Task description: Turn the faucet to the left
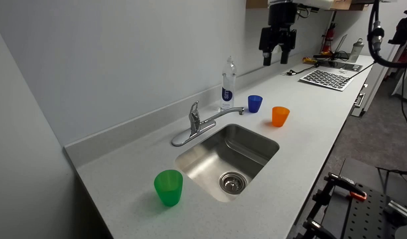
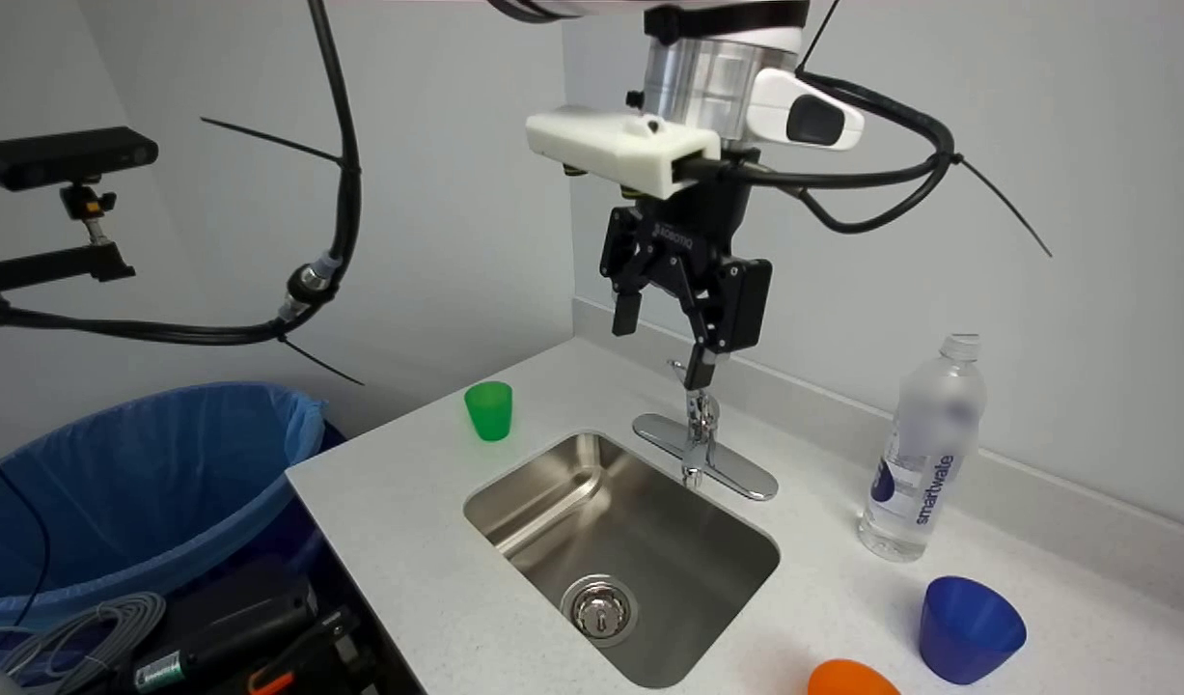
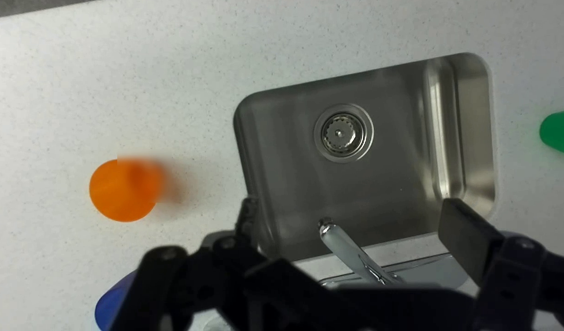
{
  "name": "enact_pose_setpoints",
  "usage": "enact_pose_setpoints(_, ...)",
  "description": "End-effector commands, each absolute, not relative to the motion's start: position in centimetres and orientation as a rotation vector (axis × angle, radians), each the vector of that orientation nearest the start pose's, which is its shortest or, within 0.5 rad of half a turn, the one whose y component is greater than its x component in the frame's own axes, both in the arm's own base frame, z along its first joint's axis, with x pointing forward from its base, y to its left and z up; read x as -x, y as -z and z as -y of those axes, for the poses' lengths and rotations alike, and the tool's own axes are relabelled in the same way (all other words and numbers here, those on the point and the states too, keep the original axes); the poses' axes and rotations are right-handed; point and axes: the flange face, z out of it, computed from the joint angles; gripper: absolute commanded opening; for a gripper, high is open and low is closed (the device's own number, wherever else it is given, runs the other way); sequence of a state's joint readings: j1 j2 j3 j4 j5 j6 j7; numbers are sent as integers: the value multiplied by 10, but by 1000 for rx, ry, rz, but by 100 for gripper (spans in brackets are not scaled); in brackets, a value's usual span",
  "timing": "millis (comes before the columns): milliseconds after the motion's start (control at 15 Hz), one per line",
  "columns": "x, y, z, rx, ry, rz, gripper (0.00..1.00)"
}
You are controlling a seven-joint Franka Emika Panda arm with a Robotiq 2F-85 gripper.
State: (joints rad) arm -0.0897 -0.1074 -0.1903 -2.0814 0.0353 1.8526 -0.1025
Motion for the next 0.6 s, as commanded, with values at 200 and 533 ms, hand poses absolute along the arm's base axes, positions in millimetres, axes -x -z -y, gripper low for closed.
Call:
enact_pose_setpoints(200,-537,-432,145,3066,-113,-309,100)
enact_pose_setpoints(533,-563,-403,153,3100,-109,-307,100)
